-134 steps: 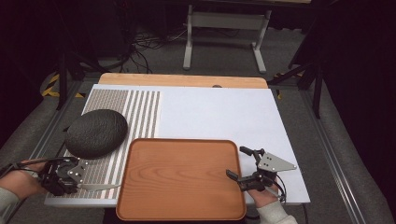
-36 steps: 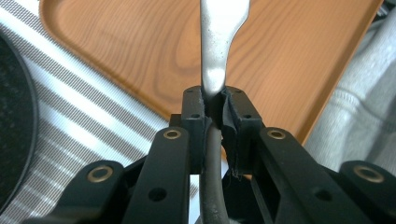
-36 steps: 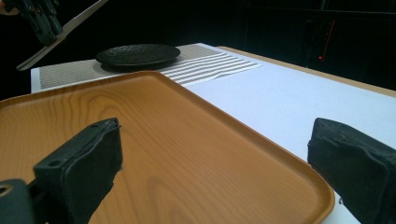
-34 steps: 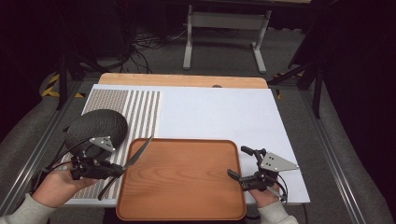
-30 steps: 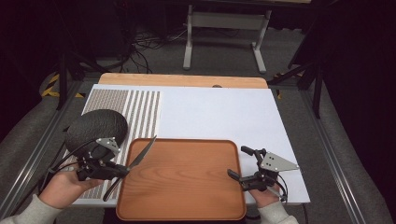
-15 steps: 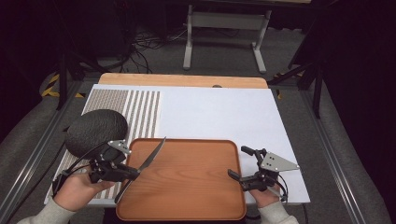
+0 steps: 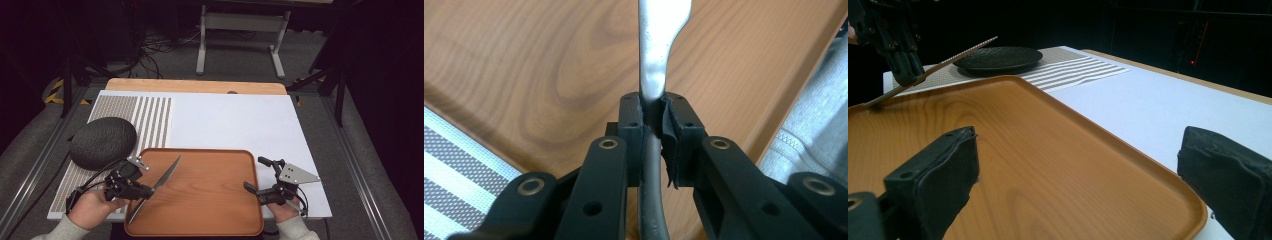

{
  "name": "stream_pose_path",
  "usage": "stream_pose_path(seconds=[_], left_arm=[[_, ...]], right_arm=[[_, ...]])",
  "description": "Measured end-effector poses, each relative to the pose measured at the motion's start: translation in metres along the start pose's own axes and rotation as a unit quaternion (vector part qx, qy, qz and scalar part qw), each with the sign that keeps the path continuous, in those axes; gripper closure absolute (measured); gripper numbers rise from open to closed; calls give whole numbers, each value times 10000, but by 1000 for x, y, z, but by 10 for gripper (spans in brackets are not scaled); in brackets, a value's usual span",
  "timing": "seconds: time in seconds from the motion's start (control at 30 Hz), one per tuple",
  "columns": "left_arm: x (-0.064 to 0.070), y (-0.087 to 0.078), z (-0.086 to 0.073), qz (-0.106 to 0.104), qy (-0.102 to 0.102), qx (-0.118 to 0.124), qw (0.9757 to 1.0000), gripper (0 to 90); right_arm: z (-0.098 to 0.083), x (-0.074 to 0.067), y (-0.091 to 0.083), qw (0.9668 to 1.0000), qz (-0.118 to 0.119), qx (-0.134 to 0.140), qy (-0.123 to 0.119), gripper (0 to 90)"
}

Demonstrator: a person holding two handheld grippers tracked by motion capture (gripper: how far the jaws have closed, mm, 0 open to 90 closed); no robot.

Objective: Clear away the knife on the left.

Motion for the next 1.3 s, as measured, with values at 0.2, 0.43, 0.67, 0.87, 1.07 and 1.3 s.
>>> stream_pose_path(seconds=[0.2, 0.43, 0.67, 0.87, 1.07, 1.3], left_arm=[[1, 11, -1, -32, -54, -70, 10000, 801], [1, 16, 1, 14, -99, -167, 9998, 801], [-1, 22, 2, 36, -115, -234, 9997, 799], [-2, 28, 4, 69, -102, -346, 9993, 798], [-4, 33, 5, 109, -94, -430, 9990, 797], [-6, 37, 5, 115, -124, -513, 9985, 796]], right_arm=[[0, 0, 0, 10000, -5, -4, -1, 36], [0, 0, 0, 10000, 7, 11, 9, 35], [0, 0, 0, 10000, 10, 10, 10, 36], [0, 0, 0, 10000, 4, -4, 5, 36], [0, 0, 0, 10000, 10, -6, -1, 37], [0, -1, 0, 10000, 24, -15, -4, 38]])
Point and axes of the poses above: each handheld gripper's, and its own axes: y roughly forward along the jaws, z roughly out of its top, x roughly to its right, the point moved 8 cm from there along y, roughly forward along the jaws, and after that the axes turned 2 degrees about -x, right-handed, at the moved point
